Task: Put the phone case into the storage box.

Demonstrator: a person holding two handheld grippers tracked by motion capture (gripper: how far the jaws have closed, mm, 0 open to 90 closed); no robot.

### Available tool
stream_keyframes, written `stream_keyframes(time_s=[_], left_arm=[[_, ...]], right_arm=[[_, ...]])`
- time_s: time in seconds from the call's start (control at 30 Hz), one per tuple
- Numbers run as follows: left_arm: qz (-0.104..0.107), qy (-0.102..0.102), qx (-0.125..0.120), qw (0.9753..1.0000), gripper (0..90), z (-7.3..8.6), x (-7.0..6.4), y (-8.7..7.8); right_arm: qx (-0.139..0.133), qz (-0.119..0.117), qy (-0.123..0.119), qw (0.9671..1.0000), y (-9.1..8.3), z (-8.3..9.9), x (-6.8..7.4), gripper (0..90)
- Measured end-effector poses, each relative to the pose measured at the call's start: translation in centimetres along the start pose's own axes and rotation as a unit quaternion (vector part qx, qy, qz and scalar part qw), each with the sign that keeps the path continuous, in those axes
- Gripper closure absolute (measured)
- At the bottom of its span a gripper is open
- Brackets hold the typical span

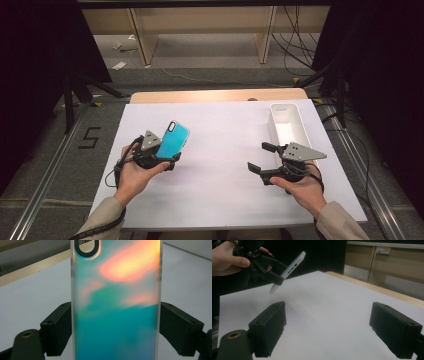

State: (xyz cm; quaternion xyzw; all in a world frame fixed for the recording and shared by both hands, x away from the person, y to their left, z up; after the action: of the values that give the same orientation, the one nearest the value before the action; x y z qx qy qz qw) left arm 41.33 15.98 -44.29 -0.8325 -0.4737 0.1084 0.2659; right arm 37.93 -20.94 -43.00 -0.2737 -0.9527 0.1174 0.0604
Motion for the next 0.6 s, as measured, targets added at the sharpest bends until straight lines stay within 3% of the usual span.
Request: stream_keyframes(time_s=[0.6], left_arm=[[0.014, 0.011, -0.007, 0.9998, 17.0, -0.5, -1.7, 0.5]], right_arm=[[-0.01, 0.003, 0.007, 0.9999, 0.8, -0.6, -0.2, 14.8]])
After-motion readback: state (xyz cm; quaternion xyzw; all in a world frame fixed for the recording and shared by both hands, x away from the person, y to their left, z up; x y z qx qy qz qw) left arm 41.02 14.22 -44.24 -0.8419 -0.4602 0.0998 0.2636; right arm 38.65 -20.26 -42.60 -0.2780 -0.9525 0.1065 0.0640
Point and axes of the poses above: each handheld gripper's, and its own axes: y roughly forward along the jaws, z roughly out of its underside, x roughly to its left, the point moved 3 cm from there along y, roughly forward along the jaws, and after that the axes turned 4 degrees about -z, right-handed, at the moved point
